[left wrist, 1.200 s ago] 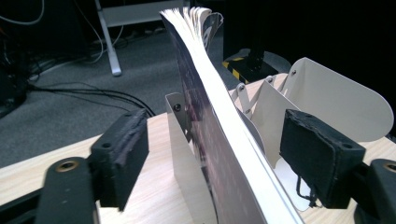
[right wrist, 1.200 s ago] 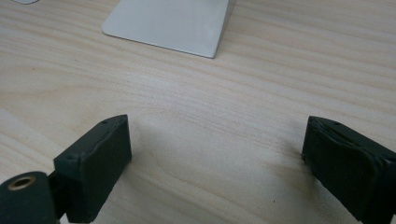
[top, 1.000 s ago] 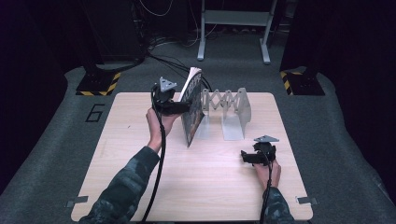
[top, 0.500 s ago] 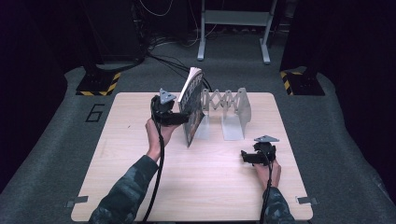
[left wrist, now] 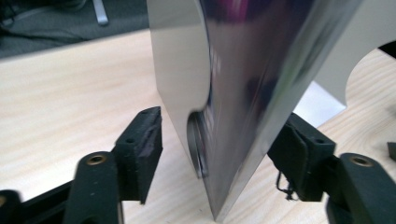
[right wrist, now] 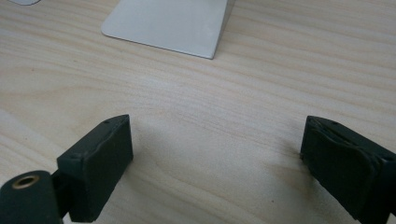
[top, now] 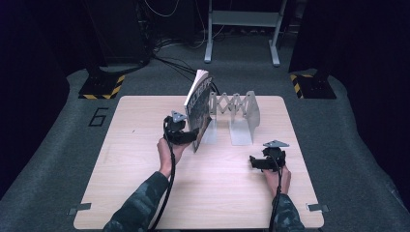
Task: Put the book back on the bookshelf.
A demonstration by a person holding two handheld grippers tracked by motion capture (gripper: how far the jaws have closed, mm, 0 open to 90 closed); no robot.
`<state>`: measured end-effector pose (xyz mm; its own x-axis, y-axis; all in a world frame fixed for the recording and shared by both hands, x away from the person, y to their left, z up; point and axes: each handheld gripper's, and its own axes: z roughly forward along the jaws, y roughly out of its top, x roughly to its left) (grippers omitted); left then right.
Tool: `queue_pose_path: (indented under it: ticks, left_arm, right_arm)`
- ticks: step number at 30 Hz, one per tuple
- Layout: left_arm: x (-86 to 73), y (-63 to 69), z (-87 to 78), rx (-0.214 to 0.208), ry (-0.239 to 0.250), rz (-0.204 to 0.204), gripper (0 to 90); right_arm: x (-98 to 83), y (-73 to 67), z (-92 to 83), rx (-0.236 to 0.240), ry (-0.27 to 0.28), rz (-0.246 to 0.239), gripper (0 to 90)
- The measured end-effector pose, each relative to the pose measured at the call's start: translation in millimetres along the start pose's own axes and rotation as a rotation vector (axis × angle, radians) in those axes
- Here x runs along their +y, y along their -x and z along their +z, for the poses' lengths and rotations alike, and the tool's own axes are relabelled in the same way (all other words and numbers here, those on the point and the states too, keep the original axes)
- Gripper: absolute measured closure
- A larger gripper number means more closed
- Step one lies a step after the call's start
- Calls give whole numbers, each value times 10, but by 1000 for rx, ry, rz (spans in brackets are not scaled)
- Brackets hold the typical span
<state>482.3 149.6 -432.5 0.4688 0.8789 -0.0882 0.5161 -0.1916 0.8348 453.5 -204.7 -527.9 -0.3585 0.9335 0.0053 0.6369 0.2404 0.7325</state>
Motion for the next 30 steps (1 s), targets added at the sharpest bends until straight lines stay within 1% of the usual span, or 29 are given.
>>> queue_pose_path:
  ticks: [1,2,3,4,5,6,7,8,9,10,11,12,13,14,15,16,19,20,25,29,30]
  left_arm:
    - [-68,5,65,-26,0,-45,418]
    - [-91,9,94,-27,-2,-48,450]
    - [-111,13,122,-33,0,-64,473]
    - [-128,12,146,-43,-2,-77,518]
    - [-139,16,168,-40,0,-87,548]
    - [-153,18,185,-47,4,-100,564]
    - [-164,16,199,-54,5,-109,604]
    - [-164,16,199,-54,5,-109,647]
    - [-184,25,223,-45,9,-129,675]
    - [-193,20,229,-52,9,-147,712]
    - [-199,13,222,-55,2,-152,722]
    - [-201,22,222,-52,7,-169,730]
    - [-203,25,219,-51,5,-172,740]
    - [-207,28,218,-47,8,-186,750]
    - [-207,28,218,-47,8,-186,760]
    - [-218,28,220,-56,12,-222,768]
    - [-221,48,219,-65,10,-229,772]
    - [-217,82,216,-70,12,-229,769]
    - [-215,129,195,-82,20,-228,736]
    - [-218,156,194,-90,28,-219,725]
    - [-218,168,192,-98,22,-222,722]
  right_arm:
    - [0,0,0,0,0,0,88]
    - [-1,-11,-2,1,-3,13,88]
    - [-1,-12,-3,1,-4,14,89]
    - [-1,-12,-4,0,-4,14,90]
    - [-1,-12,-4,0,-4,15,90]
    - [-2,-12,-4,0,-4,15,90]
    - [-2,-12,-3,0,-3,14,90]
    - [-2,-12,-3,1,-3,13,90]
    - [-2,-12,-3,1,-3,14,90]
    - [-2,-13,-4,0,-4,15,90]
    - [-2,-12,-4,0,-4,15,90]
    - [-2,-13,-4,0,-4,15,90]
    - [-2,-12,-4,0,-4,15,90]
    - [-2,-12,-4,0,-4,15,90]
    - [-2,-12,-4,0,-4,15,90]
    - [-1,-12,-4,0,-4,15,91]
    - [-1,-11,-3,1,-3,13,91]
    - [-2,-14,-2,-3,0,16,91]
    - [-2,-14,-2,-2,-1,16,91]
    - [-2,-15,-3,-2,-1,17,91]
    - [-2,-15,-2,-2,-1,16,91]
